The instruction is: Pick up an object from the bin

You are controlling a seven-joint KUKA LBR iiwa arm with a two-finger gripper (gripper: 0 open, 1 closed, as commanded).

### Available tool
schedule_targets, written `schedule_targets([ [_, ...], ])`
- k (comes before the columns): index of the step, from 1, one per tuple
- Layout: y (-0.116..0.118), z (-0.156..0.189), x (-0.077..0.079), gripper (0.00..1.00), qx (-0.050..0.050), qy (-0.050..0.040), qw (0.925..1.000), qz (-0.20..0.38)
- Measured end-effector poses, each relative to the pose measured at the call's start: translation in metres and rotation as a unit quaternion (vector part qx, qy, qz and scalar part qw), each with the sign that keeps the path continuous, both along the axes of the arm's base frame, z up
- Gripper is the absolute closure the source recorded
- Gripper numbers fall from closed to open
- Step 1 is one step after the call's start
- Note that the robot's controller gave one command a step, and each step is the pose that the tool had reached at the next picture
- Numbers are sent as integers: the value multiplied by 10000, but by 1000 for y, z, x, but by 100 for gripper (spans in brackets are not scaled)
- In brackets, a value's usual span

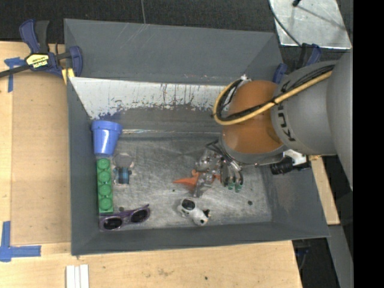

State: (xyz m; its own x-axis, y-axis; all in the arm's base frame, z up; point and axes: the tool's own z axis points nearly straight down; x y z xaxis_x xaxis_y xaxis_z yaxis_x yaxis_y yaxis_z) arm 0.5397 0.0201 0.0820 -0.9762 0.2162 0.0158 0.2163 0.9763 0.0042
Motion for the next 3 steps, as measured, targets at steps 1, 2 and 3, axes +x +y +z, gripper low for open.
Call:
schedule_targets([
  [1, 0, 0, 0, 100, 0, 0, 10000, 2],
  [2, 2, 43, 3, 100, -38, -57, 10000, -55],
  [3, 6, 103, -10, 100, -39, -56, 10000, 48],
])
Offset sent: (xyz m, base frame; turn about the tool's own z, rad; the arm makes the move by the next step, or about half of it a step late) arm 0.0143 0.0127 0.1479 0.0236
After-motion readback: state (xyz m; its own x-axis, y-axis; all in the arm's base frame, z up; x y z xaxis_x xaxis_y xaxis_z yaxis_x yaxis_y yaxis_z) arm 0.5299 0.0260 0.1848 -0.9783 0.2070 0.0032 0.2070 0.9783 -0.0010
